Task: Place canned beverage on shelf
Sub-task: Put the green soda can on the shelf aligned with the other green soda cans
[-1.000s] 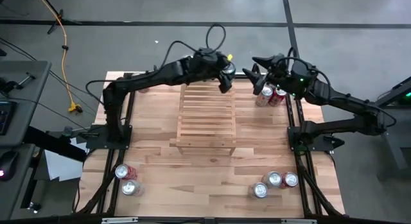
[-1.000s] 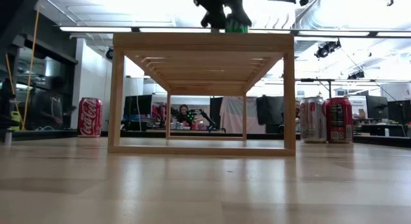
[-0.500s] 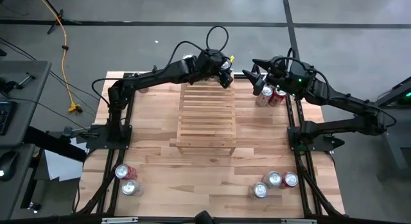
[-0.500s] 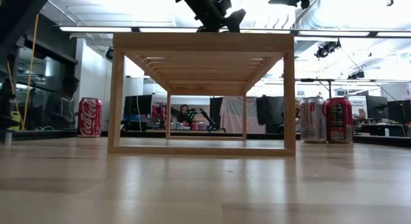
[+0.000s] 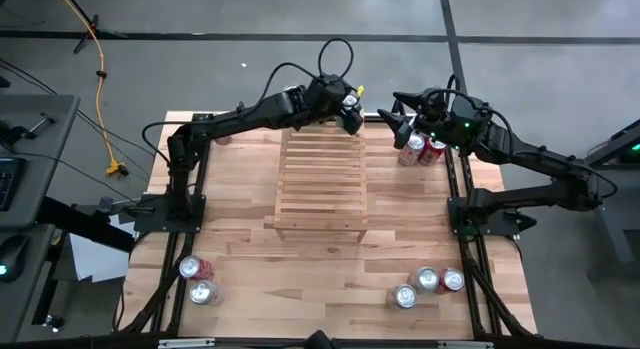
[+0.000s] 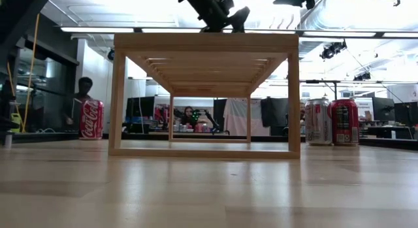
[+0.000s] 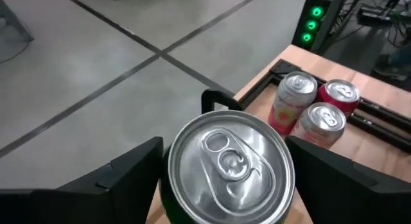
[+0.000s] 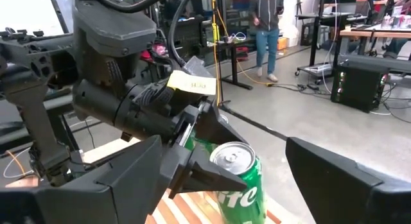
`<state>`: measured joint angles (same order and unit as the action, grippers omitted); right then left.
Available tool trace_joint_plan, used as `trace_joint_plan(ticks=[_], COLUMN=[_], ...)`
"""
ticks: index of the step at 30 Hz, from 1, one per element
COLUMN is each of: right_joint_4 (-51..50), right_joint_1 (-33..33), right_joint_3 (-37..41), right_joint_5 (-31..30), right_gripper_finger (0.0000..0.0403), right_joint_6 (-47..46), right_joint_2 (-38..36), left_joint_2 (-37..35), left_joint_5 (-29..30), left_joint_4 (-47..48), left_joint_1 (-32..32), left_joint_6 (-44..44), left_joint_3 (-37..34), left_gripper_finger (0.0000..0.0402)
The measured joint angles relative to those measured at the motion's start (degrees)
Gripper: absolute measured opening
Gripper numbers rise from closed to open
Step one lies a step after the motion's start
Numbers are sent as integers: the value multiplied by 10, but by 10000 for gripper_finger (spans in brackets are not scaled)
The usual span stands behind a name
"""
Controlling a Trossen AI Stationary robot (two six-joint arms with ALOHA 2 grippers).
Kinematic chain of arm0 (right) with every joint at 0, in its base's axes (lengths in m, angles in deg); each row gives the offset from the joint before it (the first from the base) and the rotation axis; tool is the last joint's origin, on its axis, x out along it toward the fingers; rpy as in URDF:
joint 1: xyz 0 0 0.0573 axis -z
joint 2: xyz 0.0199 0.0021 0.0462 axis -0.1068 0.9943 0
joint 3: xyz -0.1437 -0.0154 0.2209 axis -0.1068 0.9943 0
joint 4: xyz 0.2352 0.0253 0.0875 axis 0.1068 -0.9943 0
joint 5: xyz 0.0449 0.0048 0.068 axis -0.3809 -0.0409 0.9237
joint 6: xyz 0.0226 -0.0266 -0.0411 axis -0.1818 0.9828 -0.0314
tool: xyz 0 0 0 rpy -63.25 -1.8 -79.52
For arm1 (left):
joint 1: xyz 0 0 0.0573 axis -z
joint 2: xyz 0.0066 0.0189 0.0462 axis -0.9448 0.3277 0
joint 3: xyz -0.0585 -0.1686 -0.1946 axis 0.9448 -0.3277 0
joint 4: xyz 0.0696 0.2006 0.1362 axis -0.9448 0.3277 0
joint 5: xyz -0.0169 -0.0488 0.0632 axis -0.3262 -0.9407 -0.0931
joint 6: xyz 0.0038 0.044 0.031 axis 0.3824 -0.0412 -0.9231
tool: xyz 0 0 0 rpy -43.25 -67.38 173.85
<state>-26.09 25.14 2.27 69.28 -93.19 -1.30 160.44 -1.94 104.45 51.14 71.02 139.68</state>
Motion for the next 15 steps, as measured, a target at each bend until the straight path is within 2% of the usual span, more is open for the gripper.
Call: trace_joint_plan(ticks=[15], right_joint_4=[0], right_joint_1=[0], right_joint_3=[0], right_joint_5=[0], right_gripper_finger=[317], right_joint_6=[0], right_joint_2=[0], left_joint_2=[0], left_joint_5=[-5], left_joint_4=[-21], left_joint_1=[4], left_joint_6=[2], left_joint_3=[-1], left_gripper_finger=[296])
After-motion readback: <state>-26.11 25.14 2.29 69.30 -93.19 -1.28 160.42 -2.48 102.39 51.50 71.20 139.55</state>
